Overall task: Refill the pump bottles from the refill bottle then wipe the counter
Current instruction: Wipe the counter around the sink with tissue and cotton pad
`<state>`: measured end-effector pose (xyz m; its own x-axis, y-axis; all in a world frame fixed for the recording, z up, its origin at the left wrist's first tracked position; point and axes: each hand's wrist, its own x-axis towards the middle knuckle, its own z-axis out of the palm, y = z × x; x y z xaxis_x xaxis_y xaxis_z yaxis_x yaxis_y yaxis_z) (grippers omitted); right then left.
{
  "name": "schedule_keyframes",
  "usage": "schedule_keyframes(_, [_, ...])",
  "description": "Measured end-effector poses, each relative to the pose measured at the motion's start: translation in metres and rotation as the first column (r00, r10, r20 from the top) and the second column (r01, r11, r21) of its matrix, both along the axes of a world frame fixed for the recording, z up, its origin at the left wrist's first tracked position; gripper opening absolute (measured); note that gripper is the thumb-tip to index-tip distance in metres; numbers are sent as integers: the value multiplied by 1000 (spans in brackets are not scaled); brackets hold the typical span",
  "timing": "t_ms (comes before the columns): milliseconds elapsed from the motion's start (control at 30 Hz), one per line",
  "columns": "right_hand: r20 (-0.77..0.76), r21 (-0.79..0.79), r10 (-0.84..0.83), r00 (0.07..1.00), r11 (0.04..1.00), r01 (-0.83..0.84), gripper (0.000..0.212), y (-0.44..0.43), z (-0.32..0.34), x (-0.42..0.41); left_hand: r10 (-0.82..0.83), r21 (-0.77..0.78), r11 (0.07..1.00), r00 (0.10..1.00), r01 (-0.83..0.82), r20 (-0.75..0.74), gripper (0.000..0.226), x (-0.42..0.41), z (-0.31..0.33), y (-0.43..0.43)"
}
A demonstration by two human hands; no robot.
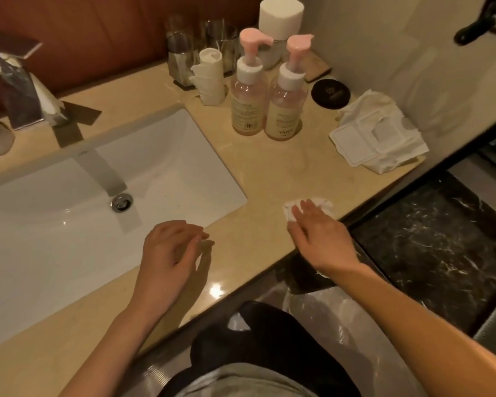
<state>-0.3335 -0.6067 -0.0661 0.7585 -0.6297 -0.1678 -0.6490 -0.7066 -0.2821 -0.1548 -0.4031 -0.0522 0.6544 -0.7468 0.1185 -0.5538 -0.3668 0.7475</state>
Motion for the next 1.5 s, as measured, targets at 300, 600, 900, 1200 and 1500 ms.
schedule_keyframes(300, [216, 84, 509, 833, 841, -535, 43, 96, -20, 27, 94, -7, 996, 995, -94, -33, 25, 1, 10, -21])
schedule_keyframes(600, [78, -77, 370, 926, 928, -364, 43, -31, -1, 15, 71, 5, 997, 997, -71, -7, 29, -8, 15, -61])
schedule_keyframes(900, [129, -84, 152, 980, 986, -142, 48, -71, -9, 76, 225, 61, 973, 973, -222, -52, 26, -26, 4, -52])
schedule_keyframes(1200, [190, -43, 377, 906, 925, -376, 40, -11, -11, 7, 17, 33, 999, 999, -15, -43, 42, -17, 5, -72])
schedule_keyframes(1500, [44, -61, -337, 940, 939, 339, 47, -83, -4, -30, -170, 0, 985, 985, 171, -34, 47, 5, 9, -79])
